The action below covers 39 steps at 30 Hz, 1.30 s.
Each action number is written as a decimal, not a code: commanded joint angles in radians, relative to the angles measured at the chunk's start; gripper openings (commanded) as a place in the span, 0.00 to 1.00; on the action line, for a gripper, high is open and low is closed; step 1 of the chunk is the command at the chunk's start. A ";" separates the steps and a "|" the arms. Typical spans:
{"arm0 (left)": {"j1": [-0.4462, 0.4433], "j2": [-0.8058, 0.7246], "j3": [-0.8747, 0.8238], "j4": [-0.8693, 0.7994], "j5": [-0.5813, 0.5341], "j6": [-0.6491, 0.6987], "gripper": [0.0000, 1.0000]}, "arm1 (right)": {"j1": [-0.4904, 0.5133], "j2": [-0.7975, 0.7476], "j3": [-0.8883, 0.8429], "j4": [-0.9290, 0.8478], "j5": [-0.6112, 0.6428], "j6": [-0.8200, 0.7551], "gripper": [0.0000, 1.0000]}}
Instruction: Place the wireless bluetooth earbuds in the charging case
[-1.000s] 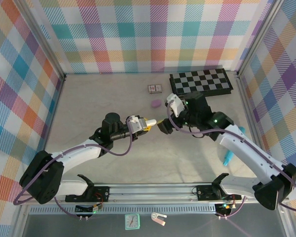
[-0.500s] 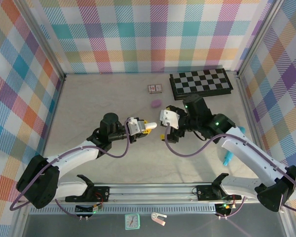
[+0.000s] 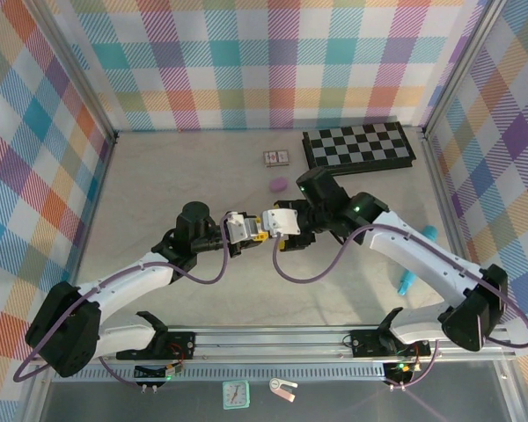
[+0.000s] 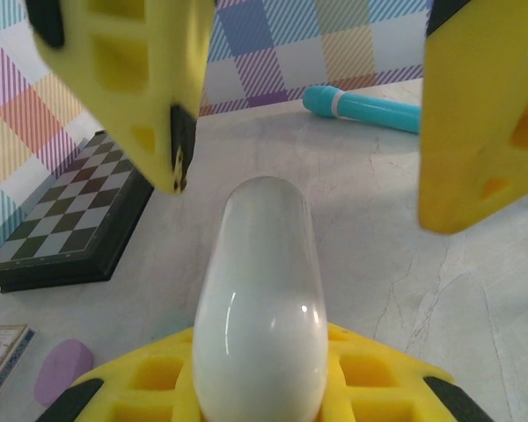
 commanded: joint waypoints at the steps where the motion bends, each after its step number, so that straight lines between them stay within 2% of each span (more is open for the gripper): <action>1: -0.003 -0.021 -0.006 0.000 0.039 0.035 0.08 | 0.010 0.024 0.037 -0.005 -0.023 -0.019 0.57; 9: -0.003 -0.028 -0.007 -0.008 0.047 0.031 0.08 | 0.013 0.052 0.037 0.013 -0.036 -0.013 0.43; 14: -0.003 -0.026 -0.007 -0.009 0.043 0.030 0.08 | 0.013 0.048 0.033 0.020 -0.029 0.003 0.24; 18: -0.003 -0.031 -0.023 0.037 0.019 0.008 0.09 | 0.013 0.041 0.021 0.029 -0.021 0.029 0.23; 20: -0.003 -0.035 -0.027 0.050 0.011 -0.005 0.17 | 0.013 0.034 0.007 0.052 -0.012 0.055 0.23; 22: -0.003 -0.038 -0.039 0.069 0.001 -0.018 0.29 | 0.010 0.027 -0.010 0.077 -0.006 0.078 0.21; 24: -0.003 -0.045 -0.063 0.095 -0.024 -0.043 0.45 | 0.003 0.017 -0.037 0.113 -0.004 0.109 0.20; 26: -0.003 -0.059 -0.085 0.098 -0.044 -0.054 0.56 | -0.012 0.010 -0.065 0.152 -0.020 0.152 0.20; 29: -0.003 -0.099 -0.126 0.104 -0.087 -0.095 0.68 | -0.055 0.002 -0.098 0.198 -0.073 0.247 0.19; 33: -0.003 -0.154 -0.183 0.125 -0.162 -0.151 0.81 | -0.128 -0.005 -0.156 0.300 -0.168 0.450 0.20; 36: -0.003 -0.181 -0.205 0.097 -0.200 -0.175 0.88 | -0.150 0.005 -0.214 0.405 -0.130 0.631 0.21; 38: -0.003 -0.196 -0.211 0.064 -0.216 -0.186 1.00 | -0.163 0.026 -0.242 0.459 -0.089 0.777 0.21; 39: -0.003 -0.203 -0.214 0.053 -0.219 -0.193 1.00 | -0.168 0.036 -0.257 0.482 -0.093 0.842 0.21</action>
